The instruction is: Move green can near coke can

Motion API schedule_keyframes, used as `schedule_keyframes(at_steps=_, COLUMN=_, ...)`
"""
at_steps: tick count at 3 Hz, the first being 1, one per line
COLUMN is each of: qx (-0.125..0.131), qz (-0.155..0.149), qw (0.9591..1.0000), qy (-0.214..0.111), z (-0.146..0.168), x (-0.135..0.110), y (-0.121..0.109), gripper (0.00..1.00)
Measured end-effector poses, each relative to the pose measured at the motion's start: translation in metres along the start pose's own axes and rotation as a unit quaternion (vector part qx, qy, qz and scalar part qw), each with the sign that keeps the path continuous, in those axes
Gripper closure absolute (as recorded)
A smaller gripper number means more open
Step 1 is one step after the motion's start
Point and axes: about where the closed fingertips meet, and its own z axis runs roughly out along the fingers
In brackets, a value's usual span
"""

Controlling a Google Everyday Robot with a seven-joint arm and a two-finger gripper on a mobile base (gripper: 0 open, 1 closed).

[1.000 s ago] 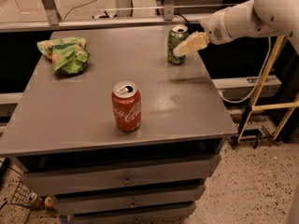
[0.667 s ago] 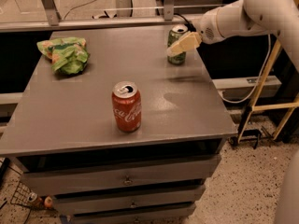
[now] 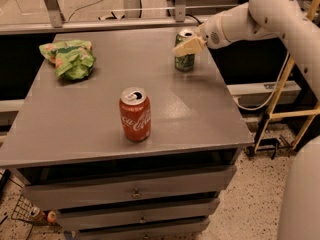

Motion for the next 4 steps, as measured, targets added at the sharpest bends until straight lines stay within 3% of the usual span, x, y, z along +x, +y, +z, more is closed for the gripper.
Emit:
schedule_keyframes(at_steps=1, qx=-0.007, qz=-0.002, qw=1.0, qy=-0.005, z=0.003, x=-0.002, y=0.003, gripper=0.59)
schedule_keyframes(at_steps=2, qx=-0.017, qz=-0.022, qw=0.9995, qy=-0.017, z=-0.013, x=-0.012, y=0.013, gripper=0.82)
schedule_keyframes(at_steps=3, qx=-0.058, qz=-0.08, qw=0.9946, qy=-0.031, z=-0.056, x=-0.031, y=0.052, gripper=1.0)
schedule_keyframes(at_steps=4, qx=-0.058, qz=-0.08, qw=0.9946, qy=-0.031, z=-0.056, x=-0.031, y=0.052, gripper=1.0)
